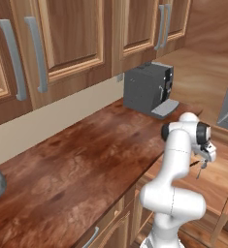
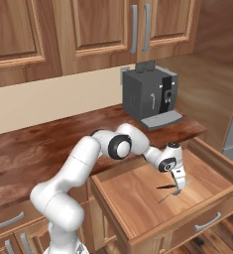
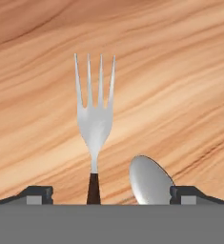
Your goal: Organize the utensils by type. Pick up the wooden spoons from the counter and place them in the open cabinet. Then pick up the metallic utensils from the counter and place them in the open drawer.
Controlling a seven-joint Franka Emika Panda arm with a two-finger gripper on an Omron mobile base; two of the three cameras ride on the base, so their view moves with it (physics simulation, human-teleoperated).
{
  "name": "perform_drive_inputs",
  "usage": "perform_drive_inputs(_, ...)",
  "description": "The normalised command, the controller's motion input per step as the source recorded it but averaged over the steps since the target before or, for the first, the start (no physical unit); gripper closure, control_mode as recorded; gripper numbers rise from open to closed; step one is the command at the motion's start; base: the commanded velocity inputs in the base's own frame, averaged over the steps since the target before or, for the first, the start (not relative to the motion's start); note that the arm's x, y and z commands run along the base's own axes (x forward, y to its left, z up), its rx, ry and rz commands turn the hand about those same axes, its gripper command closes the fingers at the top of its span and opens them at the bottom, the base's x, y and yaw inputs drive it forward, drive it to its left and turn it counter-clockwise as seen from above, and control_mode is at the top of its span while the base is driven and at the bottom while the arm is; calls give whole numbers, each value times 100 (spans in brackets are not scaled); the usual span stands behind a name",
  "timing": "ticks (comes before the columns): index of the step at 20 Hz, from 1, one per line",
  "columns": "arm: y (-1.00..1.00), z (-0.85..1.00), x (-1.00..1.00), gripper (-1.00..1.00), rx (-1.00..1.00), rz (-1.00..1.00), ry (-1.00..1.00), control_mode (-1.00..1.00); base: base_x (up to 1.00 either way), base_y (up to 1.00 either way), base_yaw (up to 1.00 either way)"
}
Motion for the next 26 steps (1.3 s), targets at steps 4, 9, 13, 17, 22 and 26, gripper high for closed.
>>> perform_drive_inputs(4,-14,74,-27,-100,7,0,-7,-100,0,0,0)
perform_drive_inputs(9,-4,83,-36,-100,7,0,-13,-100,0,0,0)
perform_drive_inputs(13,6,83,-52,-100,0,2,-16,-100,0,0,0)
perform_drive_inputs(17,21,79,-49,-100,-2,8,-17,-100,0,0,0)
perform_drive_inputs(22,33,69,-64,-100,-5,20,-13,-100,0,0,0)
perform_drive_inputs(26,45,71,-53,-100,-18,29,-8,-100,0,0,0)
